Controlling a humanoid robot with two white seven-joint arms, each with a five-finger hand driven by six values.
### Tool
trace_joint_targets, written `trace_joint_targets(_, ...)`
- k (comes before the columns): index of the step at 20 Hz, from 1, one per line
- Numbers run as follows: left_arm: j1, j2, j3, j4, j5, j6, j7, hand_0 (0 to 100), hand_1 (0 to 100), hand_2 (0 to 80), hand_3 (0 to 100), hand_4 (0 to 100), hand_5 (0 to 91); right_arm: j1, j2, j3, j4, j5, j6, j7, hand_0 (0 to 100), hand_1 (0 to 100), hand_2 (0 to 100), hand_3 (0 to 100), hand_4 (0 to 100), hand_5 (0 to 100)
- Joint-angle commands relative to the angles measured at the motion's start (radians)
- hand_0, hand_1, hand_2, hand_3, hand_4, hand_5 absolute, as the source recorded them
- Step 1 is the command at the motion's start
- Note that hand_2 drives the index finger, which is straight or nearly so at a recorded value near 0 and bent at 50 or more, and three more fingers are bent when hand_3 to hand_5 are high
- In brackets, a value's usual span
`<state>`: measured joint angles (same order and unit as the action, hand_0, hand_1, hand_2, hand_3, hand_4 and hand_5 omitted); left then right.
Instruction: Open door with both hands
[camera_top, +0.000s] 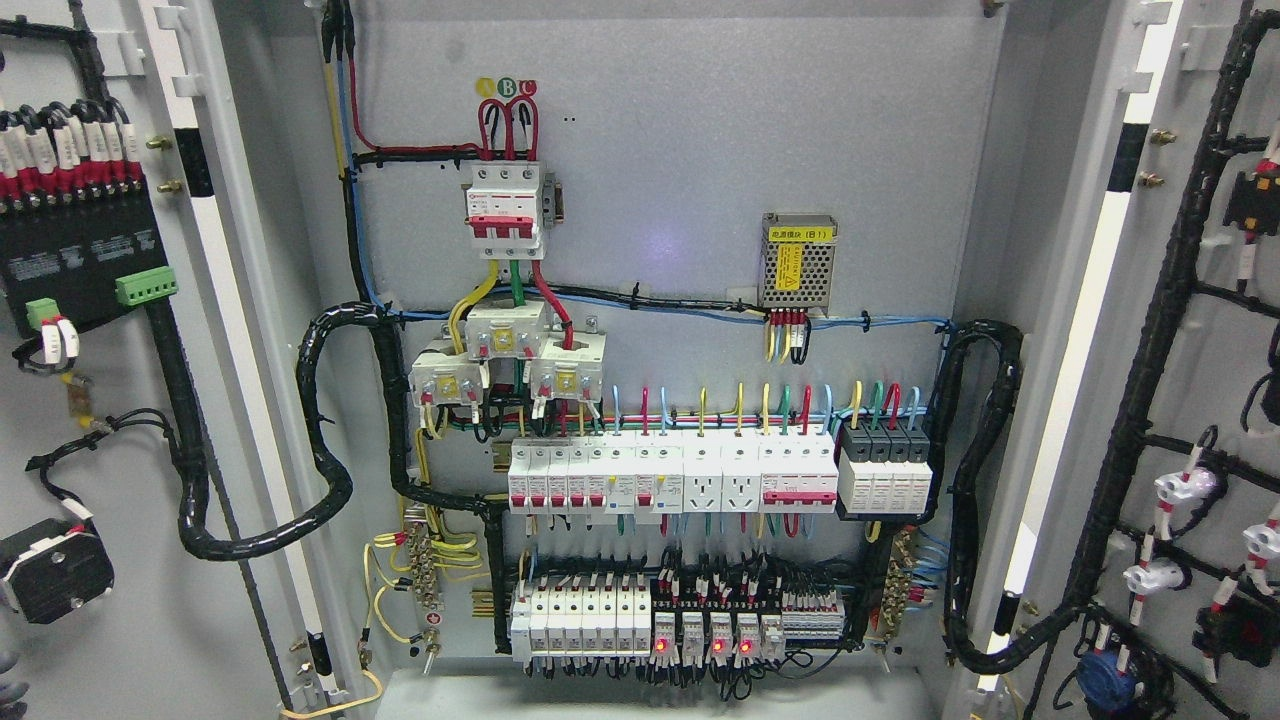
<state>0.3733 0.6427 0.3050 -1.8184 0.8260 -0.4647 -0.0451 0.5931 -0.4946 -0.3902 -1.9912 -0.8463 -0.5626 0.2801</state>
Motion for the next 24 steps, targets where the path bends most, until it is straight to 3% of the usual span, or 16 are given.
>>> trace_joint_targets(1, -0.027, 0.031, 0.0, 0.08, 0.002, 0.008, 0.002, 0, 0, 0.0, 0, 0, 0.0, 0.002, 0.005, -0.024, 0.037, -0.008, 0.0, 0.001, 0, 0, 0, 0, 0, 0)
trace_joint_targets(24, -0.05, 0.055, -0.003, 0.094, 0.016, 0.008, 0.002, 0, 0, 0.0, 0, 0, 0.0, -0.007, -0.002, -0.024, 0.031, -0.014, -0.006, 0.007, 0, 0, 0, 0, 0, 0)
